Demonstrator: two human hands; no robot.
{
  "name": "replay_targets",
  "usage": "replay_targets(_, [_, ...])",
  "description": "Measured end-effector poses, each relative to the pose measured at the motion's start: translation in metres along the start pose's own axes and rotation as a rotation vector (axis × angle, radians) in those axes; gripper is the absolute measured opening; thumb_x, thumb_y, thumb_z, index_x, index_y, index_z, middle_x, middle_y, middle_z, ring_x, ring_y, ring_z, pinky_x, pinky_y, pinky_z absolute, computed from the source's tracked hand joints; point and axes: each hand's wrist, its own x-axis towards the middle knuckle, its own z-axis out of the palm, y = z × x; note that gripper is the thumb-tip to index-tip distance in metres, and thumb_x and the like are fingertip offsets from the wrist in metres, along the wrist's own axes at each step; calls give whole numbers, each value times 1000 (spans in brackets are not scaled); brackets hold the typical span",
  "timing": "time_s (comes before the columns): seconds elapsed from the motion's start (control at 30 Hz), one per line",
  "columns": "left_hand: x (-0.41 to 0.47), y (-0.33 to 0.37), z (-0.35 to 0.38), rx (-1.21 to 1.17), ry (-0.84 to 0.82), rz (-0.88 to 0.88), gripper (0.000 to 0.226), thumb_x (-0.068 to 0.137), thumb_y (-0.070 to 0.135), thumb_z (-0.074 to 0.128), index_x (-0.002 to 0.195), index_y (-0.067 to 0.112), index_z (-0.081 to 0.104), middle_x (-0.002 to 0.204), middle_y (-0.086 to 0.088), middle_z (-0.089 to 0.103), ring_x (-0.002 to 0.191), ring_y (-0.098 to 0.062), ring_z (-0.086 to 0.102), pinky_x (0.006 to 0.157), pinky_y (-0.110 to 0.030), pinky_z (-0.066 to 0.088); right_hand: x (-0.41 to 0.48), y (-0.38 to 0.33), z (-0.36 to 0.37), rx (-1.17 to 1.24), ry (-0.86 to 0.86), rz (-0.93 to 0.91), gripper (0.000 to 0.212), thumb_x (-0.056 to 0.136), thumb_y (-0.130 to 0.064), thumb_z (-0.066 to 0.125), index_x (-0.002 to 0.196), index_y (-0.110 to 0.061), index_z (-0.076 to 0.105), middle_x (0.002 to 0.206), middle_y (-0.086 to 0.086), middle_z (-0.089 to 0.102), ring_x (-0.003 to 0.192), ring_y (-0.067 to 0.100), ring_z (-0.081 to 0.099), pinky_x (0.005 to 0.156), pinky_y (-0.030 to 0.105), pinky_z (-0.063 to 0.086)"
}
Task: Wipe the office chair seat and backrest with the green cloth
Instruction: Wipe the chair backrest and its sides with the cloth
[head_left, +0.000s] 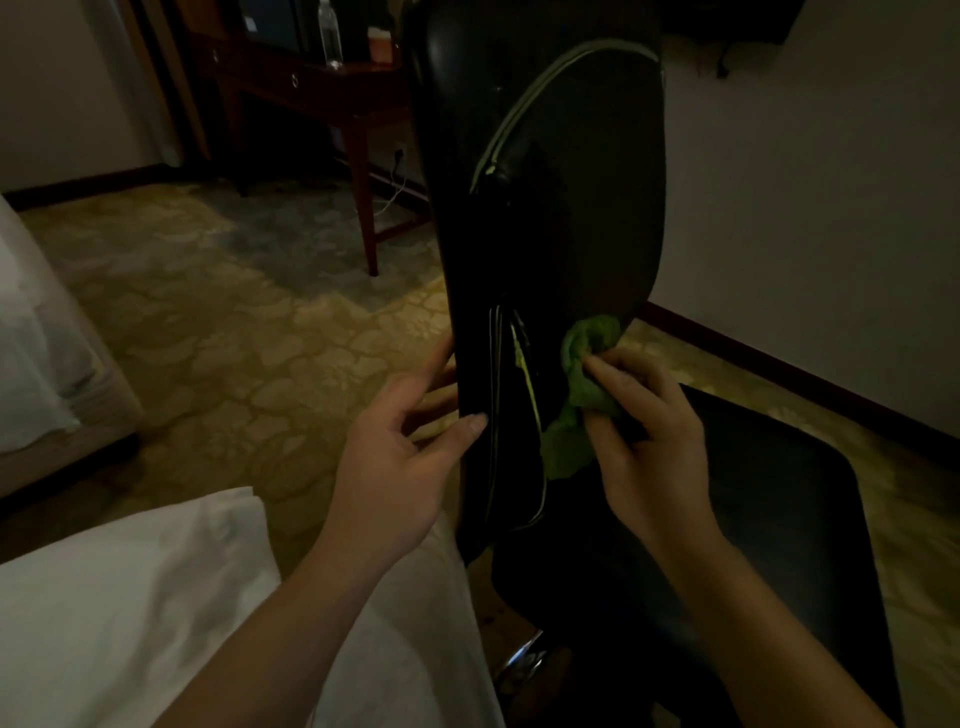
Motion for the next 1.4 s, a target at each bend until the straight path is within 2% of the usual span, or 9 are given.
replay_targets(0.17, [0,0,0,30,4,1,71,89,-2,70,133,50,52,124,12,68,117,-5,64,99,-26,53,18,-14,2,5,34,-66,38,88,1,66,125,-9,64,122,6,55,114,-11,50,91,6,40])
replay_targets(0.3, [-1,1,1,45,15,4,69,88,-1,70,132,49,52,121,13,69,114,-3,65,94,-20,53,9,-9,5,23,5,-53,40,89,2,65,125,-14,63,126,2,50,118,-5,49,93,8,43])
replay_targets(0.43, [-2,3,5,28,31,-10,65,88,-2,69,129,45,53,121,10,67,112,-2,66,85,-13,53,-17,14,2,40,-87,-26,38,92,-12,59,129,-23,58,131,0,45,123,6,50,94,17,49])
replay_targets(0.5, [-2,4,6,24,43,-9,64,88,-3,68,129,45,53,122,9,67,113,-3,66,86,-14,53,-28,21,3,35,-93,26,41,92,-7,62,129,-24,57,131,-3,46,123,8,50,94,21,51])
replay_targets(0.77, [-1,6,8,60,42,-11,66,91,-4,65,139,37,48,112,23,70,108,0,67,81,-12,53,-3,-2,7,-17,10,-6,41,90,2,64,128,-13,63,128,1,50,116,-3,49,93,8,43])
replay_targets(0.93, [-1,5,9,62,58,-29,62,92,2,65,142,35,48,113,32,68,109,1,66,81,-12,54,18,-16,10,18,49,-71,40,90,1,64,129,-7,62,126,8,51,115,7,52,95,11,43])
replay_targets(1.03, [-1,4,8,77,58,-39,64,93,3,65,140,43,47,116,31,67,111,0,66,81,-13,54,9,-11,14,31,0,-66,41,94,-10,60,135,-9,57,132,6,46,123,8,48,101,18,44])
replay_targets(1.2, [-1,0,9,91,68,-17,65,91,-2,66,145,31,48,120,17,68,109,2,65,81,-8,52,-17,8,17,25,-54,-40,44,97,-21,53,141,-13,51,140,5,39,131,16,44,103,33,48])
replay_targets(1.4, [1,-4,9,98,92,1,64,89,-3,67,138,36,51,122,22,68,110,1,65,83,-8,51,-33,15,13,-5,-123,23,48,99,-25,49,147,-20,43,145,-2,33,132,10,41,98,31,51])
